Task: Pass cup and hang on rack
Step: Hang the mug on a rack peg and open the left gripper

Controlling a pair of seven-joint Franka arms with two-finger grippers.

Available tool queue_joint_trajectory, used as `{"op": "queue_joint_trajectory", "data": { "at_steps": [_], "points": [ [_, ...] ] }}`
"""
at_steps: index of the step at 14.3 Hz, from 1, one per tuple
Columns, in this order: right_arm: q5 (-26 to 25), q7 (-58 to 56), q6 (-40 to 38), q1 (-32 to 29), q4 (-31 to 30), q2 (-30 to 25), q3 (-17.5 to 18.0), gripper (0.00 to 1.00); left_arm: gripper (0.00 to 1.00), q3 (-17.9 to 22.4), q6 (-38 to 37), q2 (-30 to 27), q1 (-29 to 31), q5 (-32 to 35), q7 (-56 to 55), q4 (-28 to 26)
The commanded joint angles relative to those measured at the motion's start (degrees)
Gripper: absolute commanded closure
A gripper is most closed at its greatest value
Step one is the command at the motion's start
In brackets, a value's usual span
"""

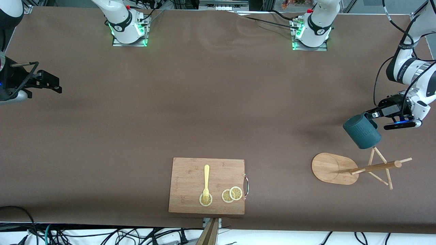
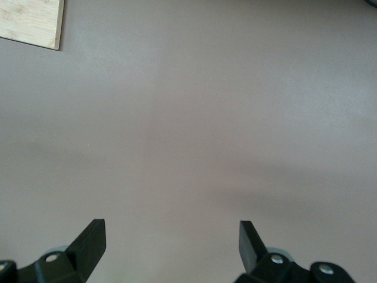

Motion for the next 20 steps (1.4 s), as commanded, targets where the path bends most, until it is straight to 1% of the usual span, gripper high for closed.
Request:
{"op": "queue_joint_trajectory", "data": {
  "at_steps": [1, 4, 6, 13, 16, 17, 20],
  "points": [
    [0.28, 0.03, 0.09, -0.67, 0.48, 0.05, 0.44, 0.00, 1.00, -0.93, -1.48, 3.11, 0.59, -3.30, -1.03, 2.12],
    [0.28, 0.03, 0.09, -0.67, 0.48, 0.05, 0.44, 0.00, 1.00, -0.93, -1.39, 5.22, 0.51, -6.12, -1.03, 2.20],
    [0.28, 0.12, 0.17, -0.67, 0.48, 0.05, 0.44, 0.00, 1.00, -0.84, -1.30, 6.89, 0.59, -6.30, -1.03, 4.48],
    [0.28, 0.12, 0.17, -0.58, 0.48, 0.05, 0.52, 0.00, 1.00, -0.76, 0.63, 11.37, 0.59, -7.62, -1.11, 8.00],
    [0.28, 0.03, 0.09, -0.58, 0.48, 0.05, 0.44, 0.00, 1.00, -0.76, 3.70, 11.73, 1.21, -7.53, -1.03, 8.62],
    [0.28, 0.12, 0.17, -0.58, 0.48, 0.05, 0.44, 0.00, 1.00, -0.76, 3.71, 11.82, 1.56, -7.44, -1.11, 9.49],
    [0.28, 0.03, 0.18, -0.58, 0.48, 0.05, 0.44, 0.00, 1.00, -0.76, 3.71, 11.73, 2.09, -7.62, -1.29, 9.67]
  ]
}}
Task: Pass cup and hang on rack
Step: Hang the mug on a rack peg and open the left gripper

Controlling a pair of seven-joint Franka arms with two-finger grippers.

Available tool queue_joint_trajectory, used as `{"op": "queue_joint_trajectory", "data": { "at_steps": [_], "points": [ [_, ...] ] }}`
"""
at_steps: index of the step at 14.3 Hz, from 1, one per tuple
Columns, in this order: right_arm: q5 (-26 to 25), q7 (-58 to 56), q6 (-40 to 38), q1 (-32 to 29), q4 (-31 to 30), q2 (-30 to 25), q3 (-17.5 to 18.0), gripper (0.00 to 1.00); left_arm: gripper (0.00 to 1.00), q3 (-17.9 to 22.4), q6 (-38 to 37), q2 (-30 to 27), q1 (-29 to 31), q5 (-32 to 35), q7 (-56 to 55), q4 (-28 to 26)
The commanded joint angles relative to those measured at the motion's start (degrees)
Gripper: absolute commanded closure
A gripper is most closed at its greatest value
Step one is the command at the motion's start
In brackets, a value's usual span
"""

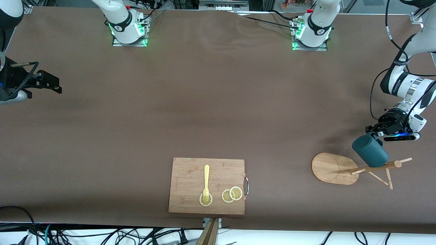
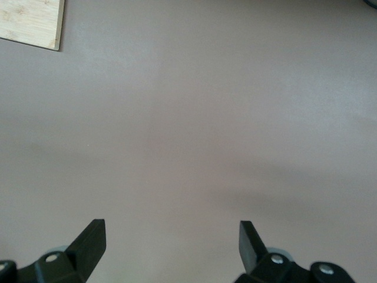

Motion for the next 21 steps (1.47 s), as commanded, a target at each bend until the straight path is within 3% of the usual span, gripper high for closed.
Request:
{"op": "queue_joint_trajectory", "data": {
  "at_steps": [1, 3, 5, 6, 10, 12, 17, 21],
  "points": [
    [0.28, 0.03, 0.10, -0.58, 0.48, 0.05, 0.43, 0.00, 0.94, -0.43, 0.29, 0.67, 0.51, -1.45, -0.93, 1.43],
    [0.28, 0.12, 0.19, -0.58, 0.48, 0.05, 0.52, 0.00, 0.75, -0.43, 0.38, 0.67, 0.43, -1.98, -0.93, 1.61],
    [0.28, 0.03, 0.10, -0.58, 0.48, 0.05, 0.43, 0.00, 0.37, -0.43, 0.30, 0.67, 0.43, -2.59, -0.93, 1.61],
    [0.28, 0.03, 0.10, -0.50, 0.48, 0.05, 0.43, 0.00, 0.00, -0.43, 0.12, 0.75, 0.43, -2.68, -0.75, 1.52],
    [0.28, 0.12, 0.10, -0.50, 0.48, 0.05, 0.43, 0.00, 0.00, -0.34, -1.71, 0.05, 0.34, 0.29, -0.49, 1.61],
    [0.28, 0.03, 0.10, -0.50, 0.48, 0.05, 0.43, 0.00, 0.00, 1.85, -2.34, -1.00, -0.27, 6.77, -0.31, 1.61],
    [0.28, 0.12, 0.10, -0.50, 0.48, 0.05, 0.43, 0.00, 0.00, 1.95, -4.70, -4.16, 0.43, 21.89, -0.14, 2.04],
    [0.37, 0.03, 0.01, -0.50, 0.48, 0.05, 0.52, 0.00, 0.00, 2.03, -7.96, -5.48, 0.25, 38.74, -0.05, 8.00]
  ]
}}
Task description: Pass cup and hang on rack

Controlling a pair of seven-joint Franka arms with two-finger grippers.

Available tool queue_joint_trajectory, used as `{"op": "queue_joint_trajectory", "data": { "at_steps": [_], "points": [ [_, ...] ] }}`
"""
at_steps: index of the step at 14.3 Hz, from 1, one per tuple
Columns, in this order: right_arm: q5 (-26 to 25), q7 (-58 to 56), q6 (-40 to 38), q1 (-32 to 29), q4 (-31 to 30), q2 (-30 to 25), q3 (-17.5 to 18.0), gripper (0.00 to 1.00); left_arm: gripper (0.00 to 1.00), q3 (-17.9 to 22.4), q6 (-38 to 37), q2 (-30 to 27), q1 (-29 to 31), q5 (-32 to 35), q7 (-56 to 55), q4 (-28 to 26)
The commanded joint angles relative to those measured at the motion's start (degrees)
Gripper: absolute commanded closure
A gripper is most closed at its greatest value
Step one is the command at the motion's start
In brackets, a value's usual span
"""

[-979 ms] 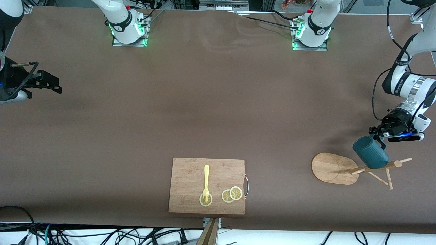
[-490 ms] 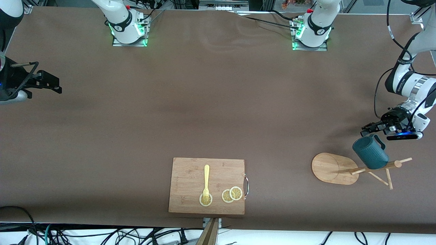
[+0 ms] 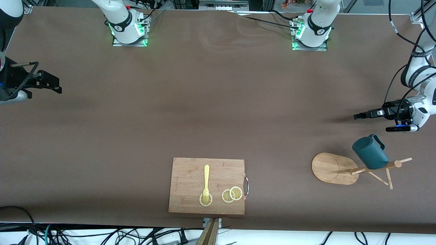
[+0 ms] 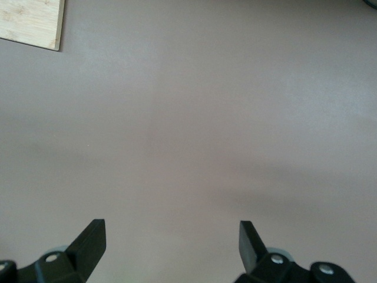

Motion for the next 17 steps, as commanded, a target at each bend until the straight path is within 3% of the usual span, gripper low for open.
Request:
{"op": "queue_joint_trajectory", "data": {
  "at_steps": [1, 3, 6, 11, 17],
  "points": [
    [0.36, 0.12, -0.02, -0.50, 0.48, 0.05, 0.50, 0.00, 0.00, -0.15, -1.68, -2.34, -0.63, 12.48, -0.10, 7.02],
    [0.36, 0.12, 0.07, -0.50, 0.48, 0.05, 0.41, 0.00, 0.00, -0.77, -3.95, -4.00, -1.60, 17.96, -0.54, 10.90],
    [0.62, 0.12, 0.07, -0.50, 0.48, 0.05, 0.41, 0.00, 0.00, -0.51, -3.53, -8.66, -5.89, 23.93, -0.81, 11.53],
    [0.98, 0.12, 0.07, -0.50, 0.48, 0.05, 0.41, 0.00, 0.00, -0.42, 0.34, -10.69, -14.95, 36.85, -8.35, 21.89],
    [1.07, 0.12, 0.15, -0.50, 0.48, 0.14, 0.41, 0.00, 0.00, 2.38, 7.63, -15.08, -26.99, 50.91, -12.76, 23.48]
  ]
}}
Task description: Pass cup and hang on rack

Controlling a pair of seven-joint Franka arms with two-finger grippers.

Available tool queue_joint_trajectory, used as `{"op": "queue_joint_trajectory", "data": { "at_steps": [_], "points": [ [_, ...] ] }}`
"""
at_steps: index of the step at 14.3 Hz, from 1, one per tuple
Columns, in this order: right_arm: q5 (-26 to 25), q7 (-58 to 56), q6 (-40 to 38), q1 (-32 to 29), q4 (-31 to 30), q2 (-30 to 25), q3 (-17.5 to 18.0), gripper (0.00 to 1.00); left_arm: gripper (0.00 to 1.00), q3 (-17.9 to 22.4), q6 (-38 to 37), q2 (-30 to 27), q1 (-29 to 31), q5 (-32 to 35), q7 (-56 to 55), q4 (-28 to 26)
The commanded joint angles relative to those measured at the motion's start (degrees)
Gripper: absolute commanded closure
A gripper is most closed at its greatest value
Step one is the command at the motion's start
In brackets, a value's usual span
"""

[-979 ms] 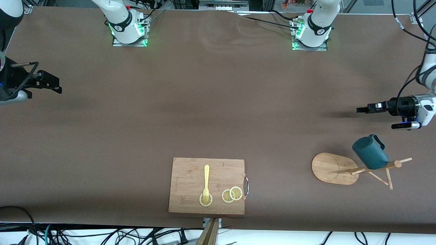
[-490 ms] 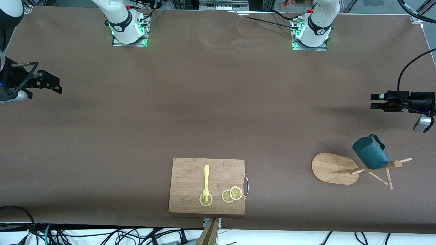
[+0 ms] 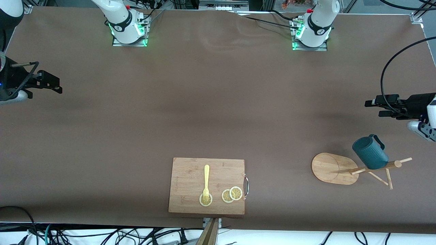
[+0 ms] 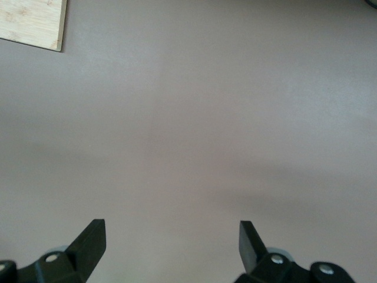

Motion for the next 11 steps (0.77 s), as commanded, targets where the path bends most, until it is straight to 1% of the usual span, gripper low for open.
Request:
{"op": "queue_joint_trajectory", "data": {
  "at_steps": [1, 3, 5, 6, 8, 11],
  "points": [
    [1.15, 0.12, 0.11, -0.59, 0.48, 0.12, 0.46, 0.00, 0.00, 2.82, 3.70, -1.43, -5.41, 6.23, -1.56, 0.18],
    [1.59, 0.12, -0.07, -0.68, 0.39, 0.12, 0.37, 0.00, 0.00, 3.61, 9.66, -2.40, -8.04, 10.97, -1.57, 0.18],
    [1.59, 0.03, 0.02, -0.77, 0.48, 0.39, 0.37, 0.00, 0.00, 4.31, 12.58, -4.59, -10.42, 14.50, -1.74, 0.09],
    [1.59, 0.12, 0.02, -0.68, 0.48, 0.39, 0.37, 0.00, 0.00, 4.31, 12.51, -5.21, -10.52, 14.78, -2.70, 0.09],
    [1.68, 0.12, 0.11, -0.68, 0.48, 0.39, 0.37, 0.00, 0.00, 4.23, 12.07, -8.10, -10.95, 14.95, -10.57, -0.79],
    [1.68, 0.12, 0.11, -0.68, 0.48, 0.39, 0.37, 0.00, 0.00, 4.31, 6.19, -14.33, -13.67, 15.91, -18.69, -3.42]
  ]
}}
